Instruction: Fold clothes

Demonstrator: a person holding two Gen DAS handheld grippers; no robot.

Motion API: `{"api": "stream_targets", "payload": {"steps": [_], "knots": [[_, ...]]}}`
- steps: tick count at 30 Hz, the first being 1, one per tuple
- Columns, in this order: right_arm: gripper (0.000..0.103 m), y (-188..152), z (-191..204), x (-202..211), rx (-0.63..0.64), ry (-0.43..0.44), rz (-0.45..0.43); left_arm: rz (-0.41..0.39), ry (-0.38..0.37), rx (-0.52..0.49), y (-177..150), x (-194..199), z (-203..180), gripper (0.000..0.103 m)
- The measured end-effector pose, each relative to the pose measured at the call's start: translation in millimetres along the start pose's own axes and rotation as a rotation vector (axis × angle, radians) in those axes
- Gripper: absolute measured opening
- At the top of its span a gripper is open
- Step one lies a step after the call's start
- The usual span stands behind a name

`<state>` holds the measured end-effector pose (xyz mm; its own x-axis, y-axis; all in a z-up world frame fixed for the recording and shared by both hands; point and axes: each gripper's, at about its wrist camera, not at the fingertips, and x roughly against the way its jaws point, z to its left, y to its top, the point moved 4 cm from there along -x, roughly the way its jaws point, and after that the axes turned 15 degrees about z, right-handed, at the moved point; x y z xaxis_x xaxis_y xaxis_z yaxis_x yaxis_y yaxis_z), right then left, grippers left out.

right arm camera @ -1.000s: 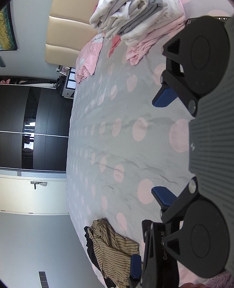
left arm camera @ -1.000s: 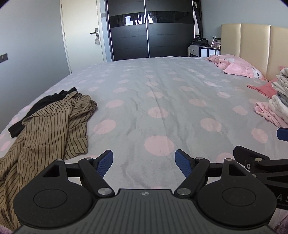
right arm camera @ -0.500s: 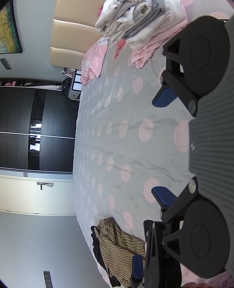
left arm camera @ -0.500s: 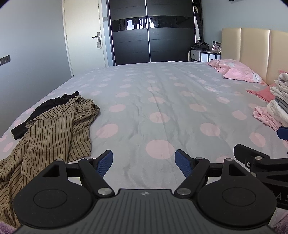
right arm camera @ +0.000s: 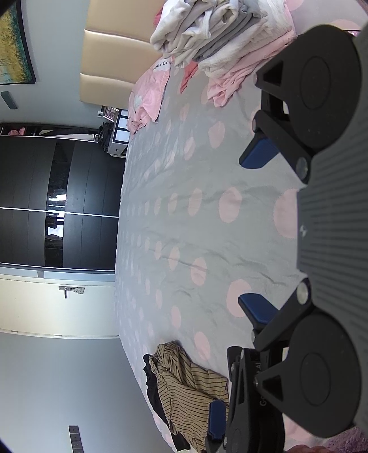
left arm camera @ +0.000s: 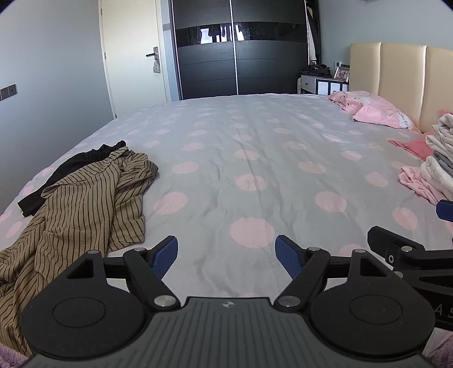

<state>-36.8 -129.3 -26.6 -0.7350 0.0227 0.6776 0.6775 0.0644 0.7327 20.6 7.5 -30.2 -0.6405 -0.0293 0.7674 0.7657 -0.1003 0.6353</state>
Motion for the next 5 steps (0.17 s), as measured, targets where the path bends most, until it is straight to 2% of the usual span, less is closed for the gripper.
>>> {"api": "stream_targets", "payload": {"steps": [5], "knots": [[0.096,0.2,0.0,-0.2,-0.003,0.005,0.004,0.000,0.000,0.001,0.2,0.1,0.3,0.075]]}}
